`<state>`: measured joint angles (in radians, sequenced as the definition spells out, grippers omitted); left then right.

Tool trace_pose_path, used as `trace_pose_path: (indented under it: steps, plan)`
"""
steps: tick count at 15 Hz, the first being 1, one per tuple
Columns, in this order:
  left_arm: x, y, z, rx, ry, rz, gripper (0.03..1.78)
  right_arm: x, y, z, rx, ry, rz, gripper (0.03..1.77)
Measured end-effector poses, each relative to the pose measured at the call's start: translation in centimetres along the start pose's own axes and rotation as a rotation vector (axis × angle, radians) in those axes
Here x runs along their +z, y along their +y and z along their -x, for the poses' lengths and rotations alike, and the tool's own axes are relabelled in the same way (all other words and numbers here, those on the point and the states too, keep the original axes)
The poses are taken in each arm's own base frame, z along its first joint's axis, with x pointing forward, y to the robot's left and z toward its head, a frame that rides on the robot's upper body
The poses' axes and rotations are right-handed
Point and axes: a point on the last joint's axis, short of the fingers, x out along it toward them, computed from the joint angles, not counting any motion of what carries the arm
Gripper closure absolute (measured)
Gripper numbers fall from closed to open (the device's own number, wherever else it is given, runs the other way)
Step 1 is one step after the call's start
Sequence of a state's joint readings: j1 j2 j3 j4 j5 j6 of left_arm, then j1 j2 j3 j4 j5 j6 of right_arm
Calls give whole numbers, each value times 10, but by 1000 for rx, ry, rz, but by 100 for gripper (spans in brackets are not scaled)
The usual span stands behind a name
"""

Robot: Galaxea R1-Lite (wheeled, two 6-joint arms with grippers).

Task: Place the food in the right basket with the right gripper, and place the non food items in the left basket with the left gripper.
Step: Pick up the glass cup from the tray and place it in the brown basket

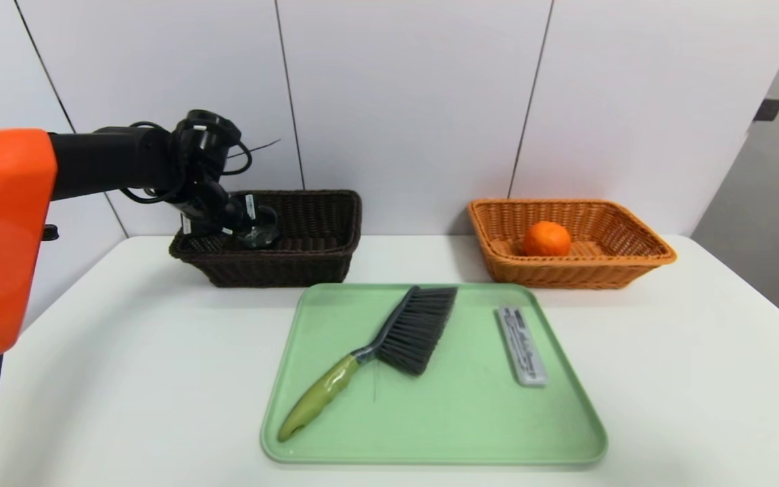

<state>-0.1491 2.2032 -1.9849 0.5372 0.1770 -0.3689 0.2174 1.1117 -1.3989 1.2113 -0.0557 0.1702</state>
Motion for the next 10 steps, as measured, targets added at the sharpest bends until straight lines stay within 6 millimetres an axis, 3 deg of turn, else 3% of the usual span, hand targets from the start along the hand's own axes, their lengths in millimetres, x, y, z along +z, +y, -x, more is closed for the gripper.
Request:
trace_pose_path:
  steps: [6, 10]
  plan:
    - [-3, -1, -10, 3, 9, -16, 171, 0, 0, 0, -4, 1, 2, 10]
    - [-3, -2, -11, 1, 3, -17, 106, 0, 0, -1, -4, 2, 2, 10]
